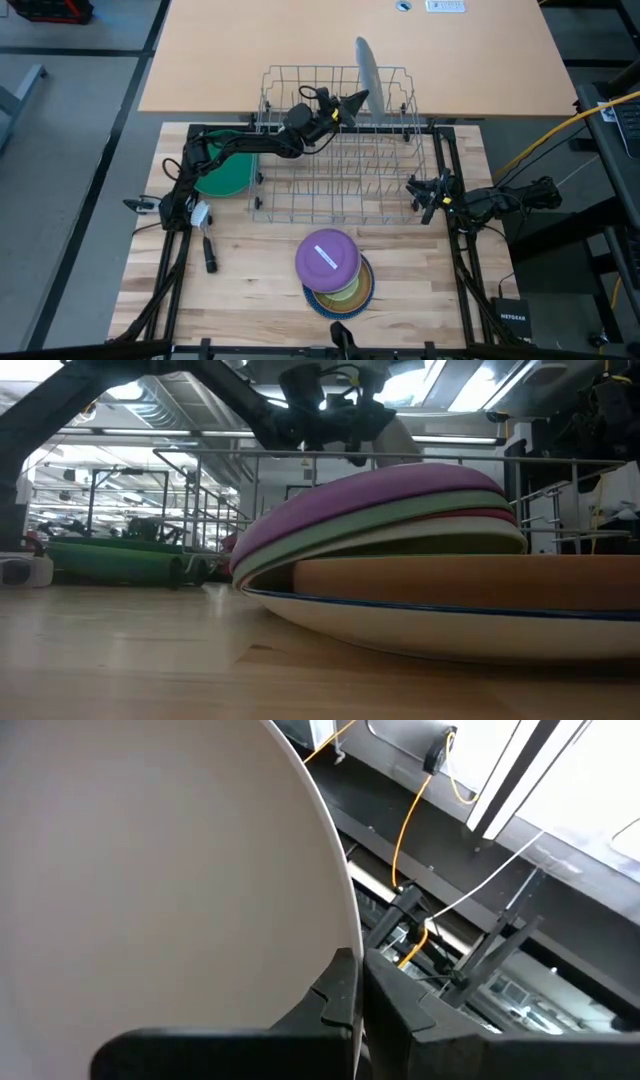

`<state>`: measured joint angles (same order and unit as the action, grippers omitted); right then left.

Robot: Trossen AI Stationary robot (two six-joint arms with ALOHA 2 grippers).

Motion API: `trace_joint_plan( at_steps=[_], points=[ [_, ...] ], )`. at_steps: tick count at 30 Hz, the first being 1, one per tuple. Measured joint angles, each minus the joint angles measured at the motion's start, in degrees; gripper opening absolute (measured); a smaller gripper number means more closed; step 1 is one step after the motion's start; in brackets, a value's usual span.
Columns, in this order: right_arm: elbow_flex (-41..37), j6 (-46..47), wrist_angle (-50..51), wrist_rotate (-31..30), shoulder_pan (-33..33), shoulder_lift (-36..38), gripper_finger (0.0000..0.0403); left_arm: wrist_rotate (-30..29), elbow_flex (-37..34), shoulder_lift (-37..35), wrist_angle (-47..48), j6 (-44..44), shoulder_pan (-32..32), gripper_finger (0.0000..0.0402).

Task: Sort dishes
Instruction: Put the gray plate in the dish rack

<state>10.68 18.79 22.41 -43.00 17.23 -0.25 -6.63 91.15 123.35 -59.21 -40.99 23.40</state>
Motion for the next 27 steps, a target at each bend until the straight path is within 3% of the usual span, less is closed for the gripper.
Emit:
trace_joint_plan(
  at_steps=[27],
  points=[
    [0.0, 0.0, 0.0, 0.0, 0.0, 0.0, 0.0088, -0.1, 0.0, 0.0, 4.6, 4.0, 0.0, 0.0000]
  ],
)
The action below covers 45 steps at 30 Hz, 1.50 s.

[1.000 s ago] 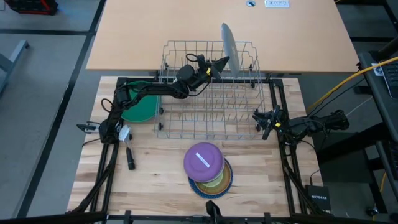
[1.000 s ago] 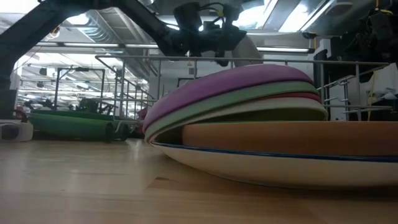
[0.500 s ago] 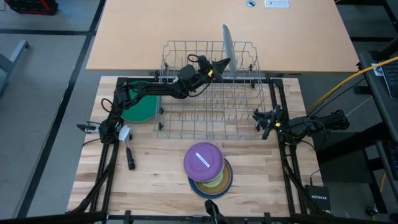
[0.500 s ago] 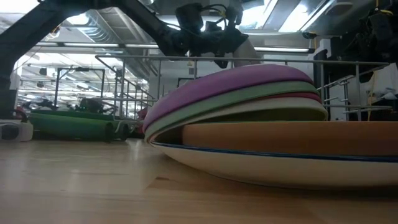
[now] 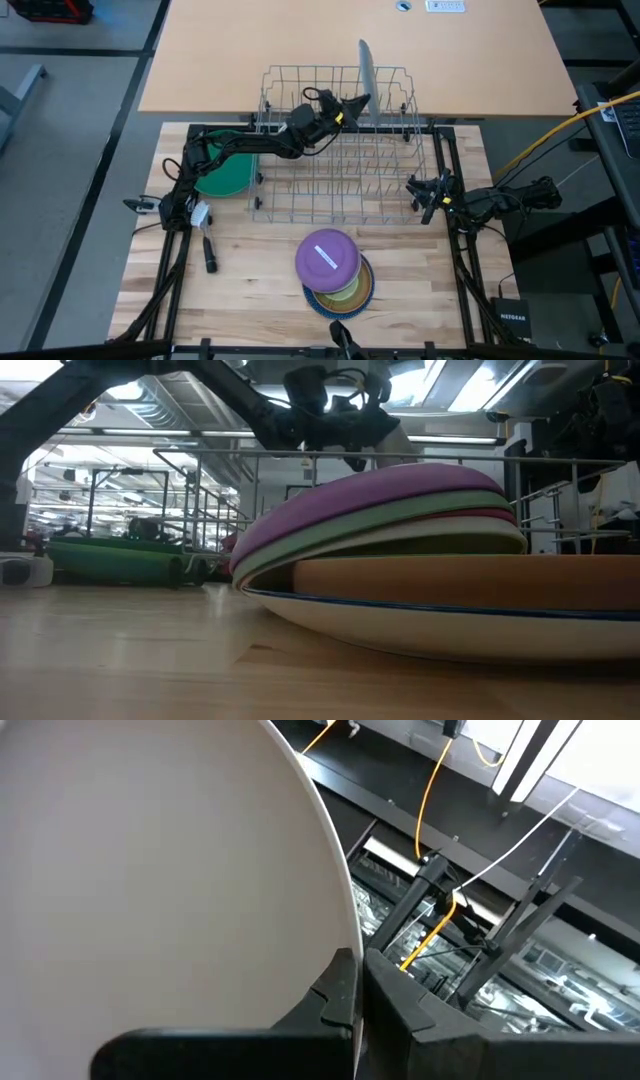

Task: Sort dishes
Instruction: Put the gray plate in the dish rack

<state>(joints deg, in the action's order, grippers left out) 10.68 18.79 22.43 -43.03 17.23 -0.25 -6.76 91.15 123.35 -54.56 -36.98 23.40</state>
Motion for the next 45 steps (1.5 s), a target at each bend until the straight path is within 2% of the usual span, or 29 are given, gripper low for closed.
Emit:
trace_joint_plan(
  at_steps=[7, 11, 19, 38, 45],
  points=[
    [0.0, 0.0, -0.5, 0.0, 0.0, 0.0, 0.0088, -2.7, 0.4, 1.2, -2.0, -1.2, 0.0, 0.0000],
    [0.0, 0.0, -2.1, 0.1, 0.0, 0.0, 0.0088, -3.4, 0.8, 1.4, 0.7, -0.7, 0.0, 0.0000],
    [0.0, 0.0, -2.1, 0.1, 0.0, 0.0, 0.0088, -3.5, 0.9, 1.4, -1.4, 0.2, 0.3, 0.0000],
    [0.0, 0.0, -3.1, 0.2, 0.0, 0.0, 0.0088, -3.9, 0.9, 1.4, 10.9, 1.0, 1.6, 0.0000],
    [0.0, 0.0, -3.0, 0.2, 0.0, 0.0, 0.0088, -3.0, 0.9, 1.4, 8.5, 1.7, 1.6, 0.0000]
  ],
)
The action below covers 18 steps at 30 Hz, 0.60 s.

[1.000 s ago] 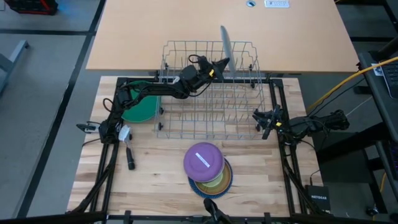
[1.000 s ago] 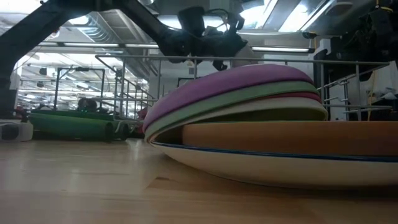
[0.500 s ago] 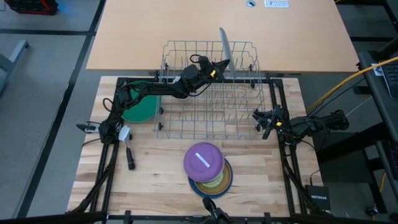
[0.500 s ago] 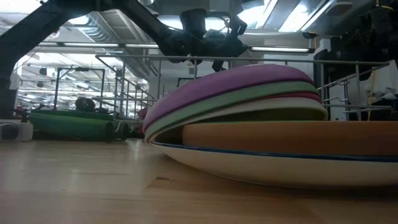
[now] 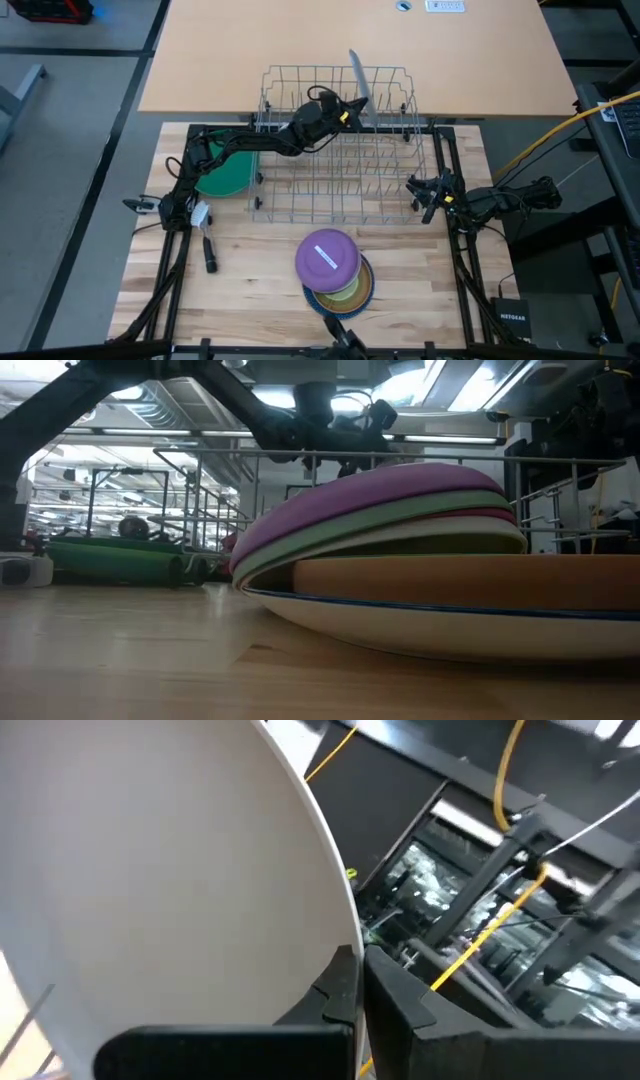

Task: Sort dishes
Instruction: Put the gray plate in the dish rack

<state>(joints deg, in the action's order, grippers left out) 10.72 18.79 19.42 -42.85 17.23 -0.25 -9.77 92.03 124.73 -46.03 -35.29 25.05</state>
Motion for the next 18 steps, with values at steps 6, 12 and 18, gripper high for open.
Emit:
trace_joint_plan(
  at_steps=[6, 12, 18],
  points=[
    [0.0, 0.0, 0.0, 0.0, 0.0, 0.0, 0.0088, 3.6, 0.0, -0.1, -2.0, 1.3, -0.8, 0.0000],
    [0.0, 0.0, 0.0, 0.0, 0.0, 0.0, 0.0088, 6.9, 0.0, -0.1, -2.7, 4.3, -0.8, 0.0000],
    [0.0, 0.0, 0.0, 0.0, 0.0, 0.0, 0.0088, 9.6, 2.6, -0.1, -1.3, 5.8, -1.0, 0.0000]
  ],
)
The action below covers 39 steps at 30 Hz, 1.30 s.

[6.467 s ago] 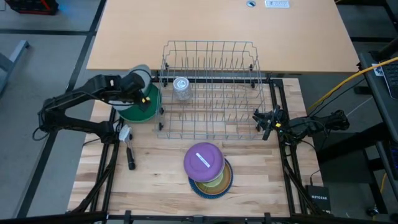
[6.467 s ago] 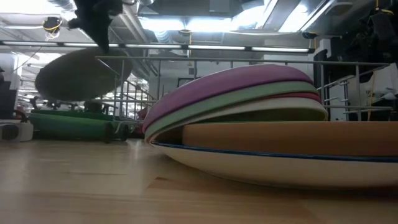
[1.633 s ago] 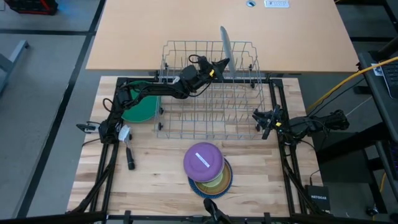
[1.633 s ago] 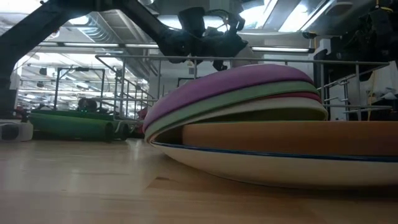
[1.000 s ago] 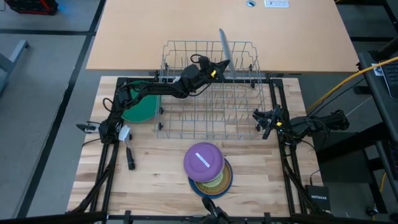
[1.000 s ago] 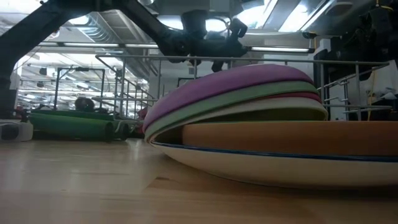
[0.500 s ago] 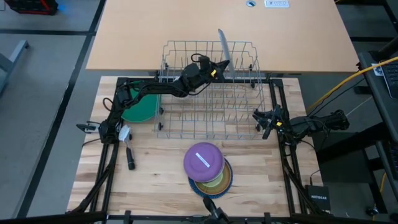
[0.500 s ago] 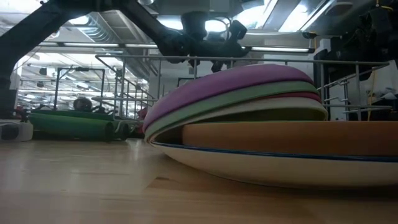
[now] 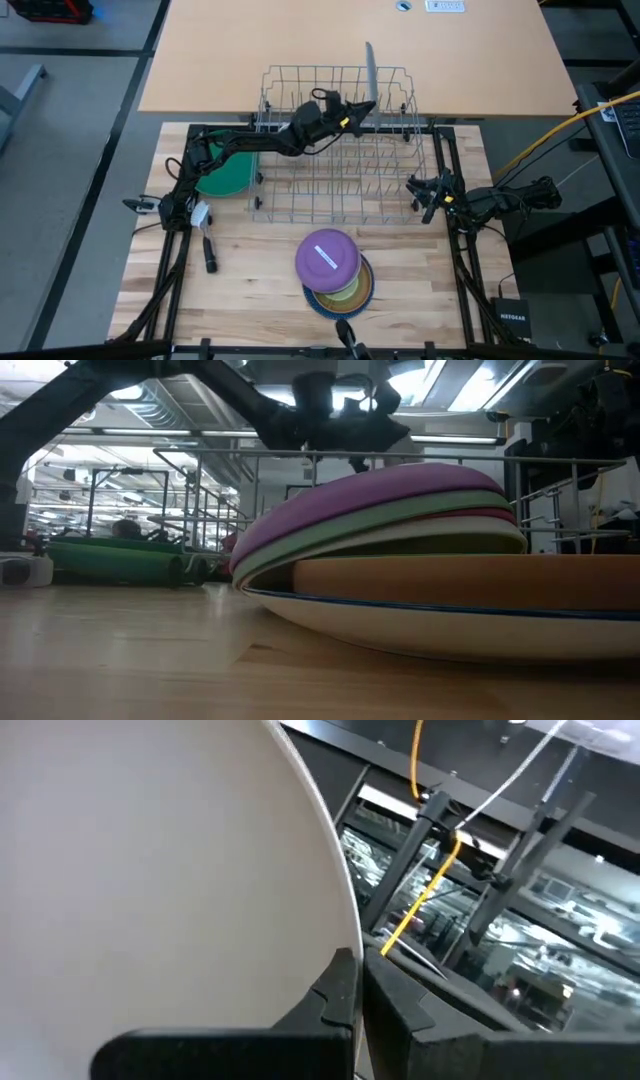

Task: Sort dishes
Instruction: Put the gray plate in the dish rack

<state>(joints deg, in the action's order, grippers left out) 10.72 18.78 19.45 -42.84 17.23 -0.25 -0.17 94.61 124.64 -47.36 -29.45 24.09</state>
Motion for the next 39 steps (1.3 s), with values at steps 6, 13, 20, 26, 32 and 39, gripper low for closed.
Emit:
trace_joint_plan(
  at_steps=[6, 13, 20, 26, 32, 39],
  points=[
    [0.0, 0.0, 0.0, 0.0, 0.0, 0.0, 0.0088, 0.1, 7.2, 0.0, 10.8, 5.6, -0.1, 0.0000],
    [0.0, 0.0, 0.0, 0.0, 0.0, 0.0, 0.0088, -0.6, 8.4, 0.0, 13.8, 6.1, 0.0, 0.0000],
    [0.0, 0.0, 0.0, 0.0, 0.0, 0.0, 0.0088, -0.9, 8.5, 3.2, 10.2, 2.1, 0.0, 0.0000],
    [0.0, 0.0, 0.1, 0.0, 0.0, 0.0, 0.0088, -1.8, 8.5, 5.5, 10.5, -0.3, 0.4, 0.0000],
    [0.0, 0.0, 0.4, 0.0, 0.0, 0.0, 0.0088, -4.2, 8.5, 5.5, 11.6, -0.7, 1.3, 0.0002],
    [0.0, 0.0, 0.6, 0.0, 0.0, 0.0, 0.0088, -6.5, 8.5, 5.5, 14.0, -0.8, 1.5, 0.0020]
  ],
)
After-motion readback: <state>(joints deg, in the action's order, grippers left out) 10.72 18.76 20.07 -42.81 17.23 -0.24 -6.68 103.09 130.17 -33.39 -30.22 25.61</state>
